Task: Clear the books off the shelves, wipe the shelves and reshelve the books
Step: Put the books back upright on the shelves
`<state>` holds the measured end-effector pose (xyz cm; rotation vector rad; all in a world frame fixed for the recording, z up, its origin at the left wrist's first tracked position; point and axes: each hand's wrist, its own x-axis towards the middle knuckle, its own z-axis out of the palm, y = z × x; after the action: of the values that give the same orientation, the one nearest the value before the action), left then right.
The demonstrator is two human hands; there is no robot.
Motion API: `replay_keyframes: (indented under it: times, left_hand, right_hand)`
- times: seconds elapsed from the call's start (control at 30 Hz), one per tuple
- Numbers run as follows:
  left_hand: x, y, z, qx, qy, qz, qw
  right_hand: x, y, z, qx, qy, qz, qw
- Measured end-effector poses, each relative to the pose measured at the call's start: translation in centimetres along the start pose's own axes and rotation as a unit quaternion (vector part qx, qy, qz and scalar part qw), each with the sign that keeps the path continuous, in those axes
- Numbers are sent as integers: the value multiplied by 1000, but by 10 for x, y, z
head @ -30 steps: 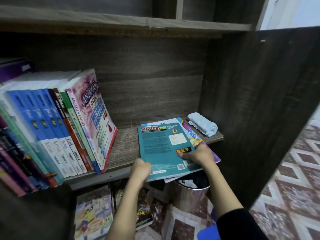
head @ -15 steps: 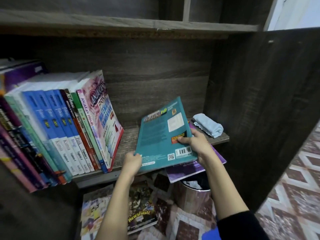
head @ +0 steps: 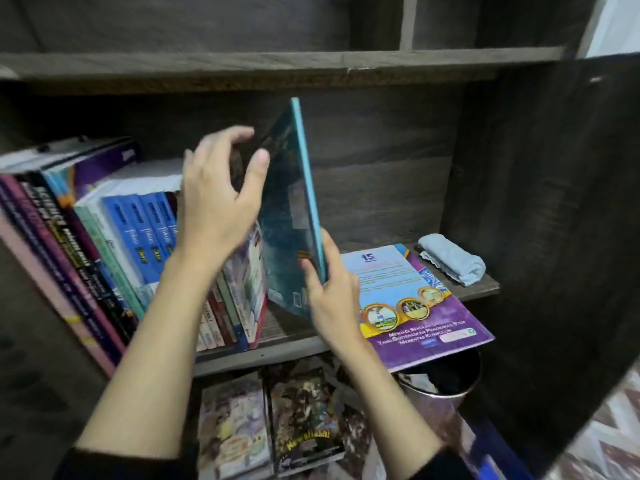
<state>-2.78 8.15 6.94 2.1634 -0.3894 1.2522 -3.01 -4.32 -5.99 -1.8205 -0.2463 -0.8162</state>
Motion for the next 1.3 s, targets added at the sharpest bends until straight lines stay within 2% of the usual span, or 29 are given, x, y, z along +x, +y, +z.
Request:
replay_keyframes:
  times: [0.13, 0.23, 0.3, 0.4, 0.5, 0.6, 0.7, 0.87, 1.17, 1.3]
  left_hand:
    - [14, -10, -18, 58, -83, -38, 994]
    - [10, -27, -24, 106, -158, -52, 980]
    - [3, -37, -27, 105, -196, -56, 973]
    - [-6, -44, -30, 77, -177, -63, 979]
    - [-10, -49, -34, 92, -178, -61, 978]
    - [-13, -52, -33, 129, -194, -32, 972]
    - [-11, -53, -34, 117, -196, -35, 973]
    - [-6, -57, -40, 126, -225, -20, 966]
    - [-6, -57, -42, 133, -230, -23, 964]
    - [-8, -57, -39, 131, -216, -23, 967]
  right_hand:
    - [-23, -3, 35, -78, 1, -102, 992]
    - [-37, 1, 56, -59, 14, -109, 992]
    - [-43, 8, 66, -40, -9, -97, 994]
    - [-47, 12, 74, -30, -97, -69, 992]
    - [-42, 15, 74, -24, -183, -6, 983]
    - [-37, 22, 68, 32, -281, 69, 957]
    - [-32, 26, 61, 37, -356, 102, 928]
    - [-23, 39, 57, 5, -397, 198, 896]
    - [-25, 50, 63, 1, -376, 194, 906]
    - [-24, 56, 60, 18, -389, 205, 898]
